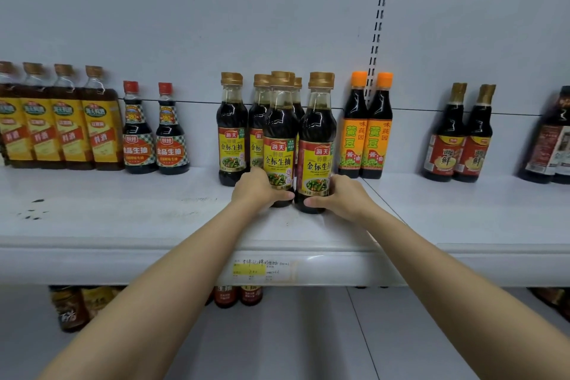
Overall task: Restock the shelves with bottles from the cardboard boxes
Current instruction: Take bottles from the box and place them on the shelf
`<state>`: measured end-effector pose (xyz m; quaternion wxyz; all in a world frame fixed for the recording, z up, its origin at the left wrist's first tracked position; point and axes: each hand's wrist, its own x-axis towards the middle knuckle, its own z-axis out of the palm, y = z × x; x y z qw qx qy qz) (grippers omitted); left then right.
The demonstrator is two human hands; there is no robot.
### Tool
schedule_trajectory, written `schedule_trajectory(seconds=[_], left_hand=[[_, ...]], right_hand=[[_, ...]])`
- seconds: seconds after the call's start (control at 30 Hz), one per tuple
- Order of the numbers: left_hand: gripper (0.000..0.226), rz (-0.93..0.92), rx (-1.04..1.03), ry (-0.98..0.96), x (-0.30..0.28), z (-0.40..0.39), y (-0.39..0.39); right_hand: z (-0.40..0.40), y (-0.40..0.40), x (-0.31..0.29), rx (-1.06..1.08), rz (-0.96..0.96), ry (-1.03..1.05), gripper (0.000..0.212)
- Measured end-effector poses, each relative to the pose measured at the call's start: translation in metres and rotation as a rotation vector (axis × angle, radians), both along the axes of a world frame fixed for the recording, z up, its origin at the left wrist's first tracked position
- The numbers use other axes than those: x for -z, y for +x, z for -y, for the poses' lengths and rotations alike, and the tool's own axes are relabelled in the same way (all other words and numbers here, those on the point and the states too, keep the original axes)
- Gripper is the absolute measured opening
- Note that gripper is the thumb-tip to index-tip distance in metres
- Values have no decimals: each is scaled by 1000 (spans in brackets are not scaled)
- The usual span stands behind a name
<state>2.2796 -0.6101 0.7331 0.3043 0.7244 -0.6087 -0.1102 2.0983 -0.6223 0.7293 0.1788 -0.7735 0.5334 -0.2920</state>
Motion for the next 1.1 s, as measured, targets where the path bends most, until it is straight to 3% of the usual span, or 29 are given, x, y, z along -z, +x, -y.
schedule_trajectory(seconds=[0.17, 0.3, 0.53, 1.1], left_hand=[[57, 186, -50, 51, -8, 14, -6], [63, 307, -57, 77, -14, 27, -11], [60, 306, -50, 112, -14, 51, -22], [59, 461, -107, 152, -15, 76, -39]], right_hand=[[24, 3, 0, 84, -75, 8, 51], [44, 4, 3, 159, -59, 38, 55], [72, 5, 2, 275, -86, 68, 54], [106, -1, 2, 243, -104, 94, 56]])
